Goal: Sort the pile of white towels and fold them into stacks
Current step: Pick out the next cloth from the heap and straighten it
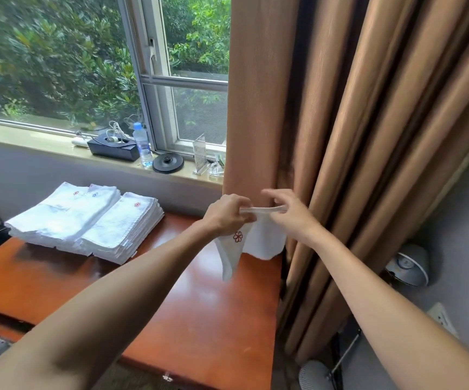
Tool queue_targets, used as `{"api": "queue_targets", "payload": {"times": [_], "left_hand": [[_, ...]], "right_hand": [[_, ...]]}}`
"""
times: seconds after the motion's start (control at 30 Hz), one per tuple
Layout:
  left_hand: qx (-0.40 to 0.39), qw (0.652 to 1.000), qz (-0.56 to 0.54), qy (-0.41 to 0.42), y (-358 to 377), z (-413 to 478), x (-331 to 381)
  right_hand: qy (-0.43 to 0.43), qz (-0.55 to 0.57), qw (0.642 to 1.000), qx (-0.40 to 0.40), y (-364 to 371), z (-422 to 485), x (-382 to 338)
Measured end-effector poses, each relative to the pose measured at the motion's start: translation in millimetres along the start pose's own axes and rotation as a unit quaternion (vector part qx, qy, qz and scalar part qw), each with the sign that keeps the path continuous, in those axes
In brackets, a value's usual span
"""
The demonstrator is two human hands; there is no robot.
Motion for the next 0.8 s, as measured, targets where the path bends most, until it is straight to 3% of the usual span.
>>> {"api": "queue_targets", "payload": {"times": [0.1,0.3,0.43,0.57,0.8], "left_hand": [[-0.018,0.999,0.008,0.032,-1,5,10],[-0.056,0.998,0.025,0.028,-18,1,-3],[-0.022,0.996,-0.088,0.018,-25,-12,-28],[-0.001,0.985,-0.169,0.035,-18,-12,-20],[0.015,0.983,-0.180,0.018,-15,-3,-3]], "right_hand": [[-0.059,-0.042,0.992,-0.102,21,-3,-4],[-0.052,-0.100,0.994,-0.005,15,7,8],[-0.024,-0.082,0.996,0.026,17,4,16],[-0.079,-0.021,0.991,0.103,22,-4,2],[-0.134,0.002,0.985,0.112,33,-12,-22]]}}
Point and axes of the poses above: each hand's wrist, its own z-axis towards the middle knuckle, its own y-axis out of the palm, x = y × z, the point moved 4 cm from there along z, towards the middle knuckle, and after that the axes turned 5 degrees about -z, right-handed, at the moved point
